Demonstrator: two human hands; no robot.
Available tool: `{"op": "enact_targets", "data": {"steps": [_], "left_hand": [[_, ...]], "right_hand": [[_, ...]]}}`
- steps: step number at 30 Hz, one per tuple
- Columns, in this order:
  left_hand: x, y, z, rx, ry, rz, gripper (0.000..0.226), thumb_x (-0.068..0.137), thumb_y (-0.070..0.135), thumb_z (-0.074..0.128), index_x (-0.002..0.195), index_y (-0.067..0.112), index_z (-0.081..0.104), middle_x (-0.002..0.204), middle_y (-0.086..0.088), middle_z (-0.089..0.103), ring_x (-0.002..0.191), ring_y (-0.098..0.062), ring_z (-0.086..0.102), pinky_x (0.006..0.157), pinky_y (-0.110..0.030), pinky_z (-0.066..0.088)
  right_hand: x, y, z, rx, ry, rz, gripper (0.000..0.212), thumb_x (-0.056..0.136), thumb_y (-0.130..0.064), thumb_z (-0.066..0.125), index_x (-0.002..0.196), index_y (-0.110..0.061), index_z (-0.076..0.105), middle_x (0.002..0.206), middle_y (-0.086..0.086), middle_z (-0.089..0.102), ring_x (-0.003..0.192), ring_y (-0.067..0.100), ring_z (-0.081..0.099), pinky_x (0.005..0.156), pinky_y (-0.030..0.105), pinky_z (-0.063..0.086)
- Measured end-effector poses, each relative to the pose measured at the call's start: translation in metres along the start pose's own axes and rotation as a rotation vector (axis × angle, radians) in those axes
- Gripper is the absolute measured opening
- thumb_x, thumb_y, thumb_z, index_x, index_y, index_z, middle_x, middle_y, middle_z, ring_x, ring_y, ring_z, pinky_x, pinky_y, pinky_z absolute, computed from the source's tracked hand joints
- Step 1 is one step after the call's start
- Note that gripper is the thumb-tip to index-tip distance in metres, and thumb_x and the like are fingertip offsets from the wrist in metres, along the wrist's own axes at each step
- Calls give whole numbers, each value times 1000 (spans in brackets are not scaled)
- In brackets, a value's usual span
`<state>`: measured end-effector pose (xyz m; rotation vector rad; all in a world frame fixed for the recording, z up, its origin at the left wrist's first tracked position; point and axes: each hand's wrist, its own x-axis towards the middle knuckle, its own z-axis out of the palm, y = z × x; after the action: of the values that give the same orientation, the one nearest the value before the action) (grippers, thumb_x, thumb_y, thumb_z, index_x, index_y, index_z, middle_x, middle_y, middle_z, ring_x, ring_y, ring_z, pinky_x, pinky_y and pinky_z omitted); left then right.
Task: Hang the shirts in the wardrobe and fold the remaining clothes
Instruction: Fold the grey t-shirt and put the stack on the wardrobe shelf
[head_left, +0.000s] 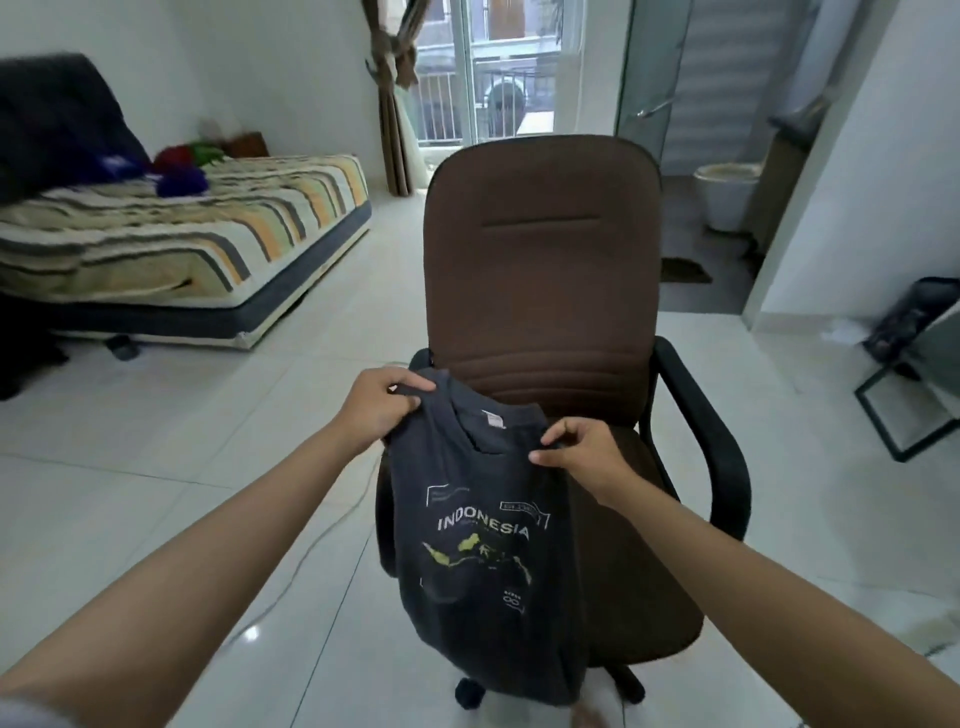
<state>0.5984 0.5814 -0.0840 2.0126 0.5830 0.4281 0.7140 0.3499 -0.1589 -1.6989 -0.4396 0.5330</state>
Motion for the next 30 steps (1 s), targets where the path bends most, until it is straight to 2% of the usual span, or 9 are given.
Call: {"op": "enact_targets", "data": {"steps": [4, 7, 11, 17, 19, 21, 23, 26, 30], "left_hand": [[-36, 49, -32, -21, 86, 17, 36, 78, -17, 47, 90, 7, 72, 86, -3, 64, 74, -10, 54, 63, -15, 45], [-55, 82, -48, 6, 110, 51, 42, 76, -17, 41, 87, 9, 72, 90, -3, 64, 78, -8, 54, 64, -17, 43], [-70, 124, -69, -18, 147, 65, 43, 77, -15, 38, 86, 8, 72, 87, 3, 63, 82, -7, 52, 68, -18, 43], [-86, 163, -95, -41, 178, 129, 39, 78, -14, 42, 89, 8, 73, 88, 5, 61, 86, -13, 50, 76, -25, 43], [-89, 168, -105, -21, 133, 162, 37, 78, -13, 44, 85, 8, 73, 90, 0, 62, 92, -19, 52, 82, -30, 44], [-93, 174, -114, -10, 61, 209, 33, 78, -13, 49, 81, 10, 72, 88, -3, 63, 90, -20, 53, 78, -26, 44], [-97, 179, -120, -19, -7, 256, 29, 79, -10, 57, 82, 13, 74, 85, -2, 65, 88, -18, 55, 76, -23, 42], [-102, 188, -125, 60, -95, 309, 28, 78, -7, 64, 81, 18, 76, 82, 5, 68, 88, -15, 58, 79, -22, 41], [-112, 200, -129, 150, -222, 305, 26, 78, -11, 63, 81, 12, 76, 73, 9, 71, 77, -7, 61, 69, -8, 45]], "right_hand": [[-44, -49, -25, -116, 20, -155, 37, 64, 2, 83, 61, -16, 50, 63, -2, 52, 59, 8, 49, 52, 13, 41], [-62, -77, -38, -157, -44, -242, 42, 62, -3, 85, 66, -16, 46, 64, -3, 52, 59, 8, 50, 56, 19, 42], [-76, -113, -46, -73, -199, -253, 52, 58, -12, 89, 78, -17, 40, 85, 9, 62, 84, 24, 64, 77, 44, 52], [-101, -164, -53, 11, -436, -181, 59, 55, -14, 87, 85, -17, 36, 77, 5, 66, 68, 17, 62, 59, 29, 51], [-109, -179, -57, -51, -408, -247, 55, 62, -7, 85, 83, -17, 36, 69, 5, 55, 50, 12, 52, 37, 22, 38], [-116, -190, -65, -139, -377, -336, 53, 66, 0, 82, 81, -17, 34, 70, 13, 45, 44, 14, 41, 31, 20, 28], [-124, -199, -73, -241, -349, -412, 52, 67, 7, 79, 77, -15, 34, 71, 15, 44, 41, 13, 37, 33, 22, 33], [-137, -212, -84, -441, -302, -459, 46, 67, 5, 81, 69, -13, 39, 49, -8, 45, 40, 12, 43, 43, 25, 41], [-148, -224, -93, -741, -235, -513, 31, 67, -4, 83, 64, -8, 52, 44, -17, 46, 44, 2, 41, 49, 11, 33]]}}
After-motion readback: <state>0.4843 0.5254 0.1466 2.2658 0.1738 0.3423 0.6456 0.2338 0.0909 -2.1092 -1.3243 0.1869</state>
